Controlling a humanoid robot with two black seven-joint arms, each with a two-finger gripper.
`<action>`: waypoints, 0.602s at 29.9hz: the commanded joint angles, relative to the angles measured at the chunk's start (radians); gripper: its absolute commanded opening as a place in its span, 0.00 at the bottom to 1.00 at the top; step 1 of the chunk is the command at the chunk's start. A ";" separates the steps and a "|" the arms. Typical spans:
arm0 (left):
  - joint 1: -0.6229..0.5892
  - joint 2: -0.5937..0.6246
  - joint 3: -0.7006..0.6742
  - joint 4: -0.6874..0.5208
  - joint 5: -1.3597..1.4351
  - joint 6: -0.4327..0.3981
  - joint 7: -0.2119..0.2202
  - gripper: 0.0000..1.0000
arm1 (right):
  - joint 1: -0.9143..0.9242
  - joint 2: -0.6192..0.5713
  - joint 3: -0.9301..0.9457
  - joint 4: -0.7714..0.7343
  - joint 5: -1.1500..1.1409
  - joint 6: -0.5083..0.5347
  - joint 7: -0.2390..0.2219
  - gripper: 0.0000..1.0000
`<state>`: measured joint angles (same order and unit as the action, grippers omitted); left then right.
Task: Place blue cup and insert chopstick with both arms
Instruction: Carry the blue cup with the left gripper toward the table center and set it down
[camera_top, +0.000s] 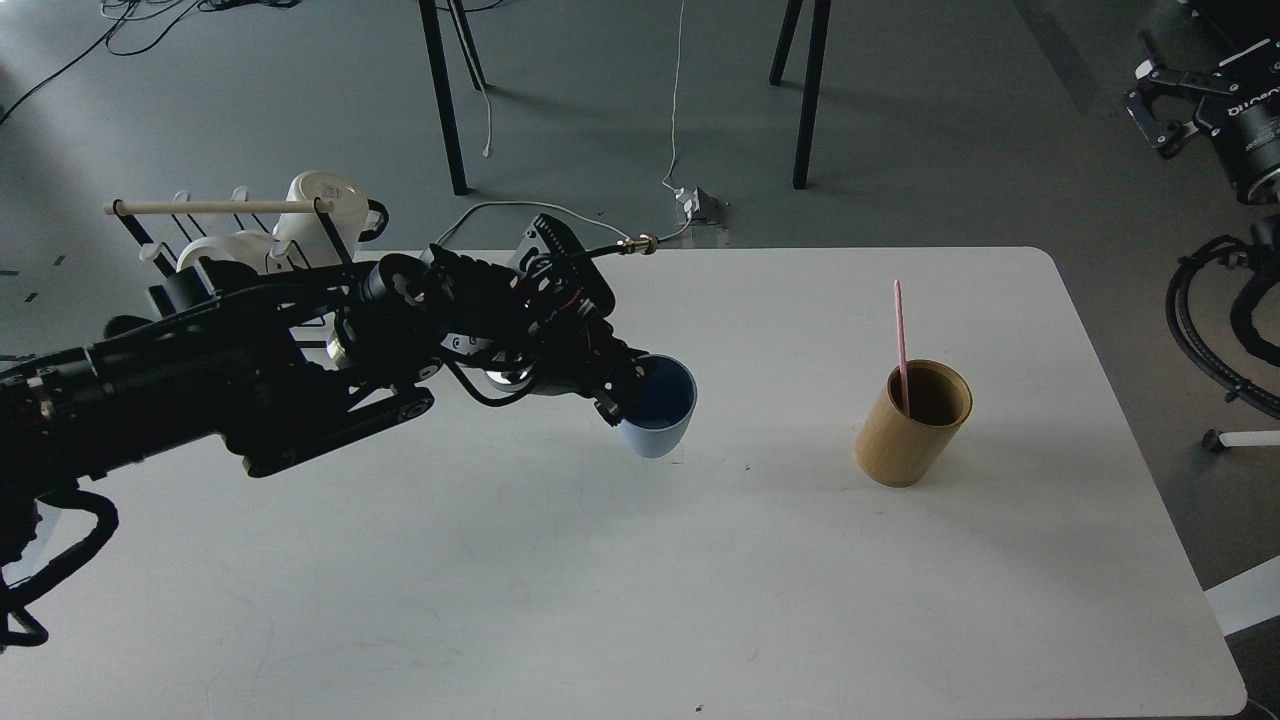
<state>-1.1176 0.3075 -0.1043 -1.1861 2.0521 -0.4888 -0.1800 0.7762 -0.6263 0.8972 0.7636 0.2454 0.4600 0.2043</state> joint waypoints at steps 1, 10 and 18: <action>0.015 -0.103 0.002 0.083 0.013 0.000 0.002 0.01 | -0.002 0.000 -0.001 0.000 0.000 -0.003 0.001 1.00; 0.082 -0.171 0.003 0.178 0.062 0.000 0.014 0.03 | -0.002 0.002 0.003 0.000 0.000 -0.006 0.001 1.00; 0.096 -0.185 0.002 0.186 0.059 0.000 0.014 0.13 | -0.003 -0.001 0.000 0.000 0.000 -0.006 0.001 1.00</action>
<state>-1.0249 0.1235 -0.1025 -0.9998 2.1127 -0.4888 -0.1653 0.7746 -0.6256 0.8990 0.7637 0.2454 0.4540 0.2064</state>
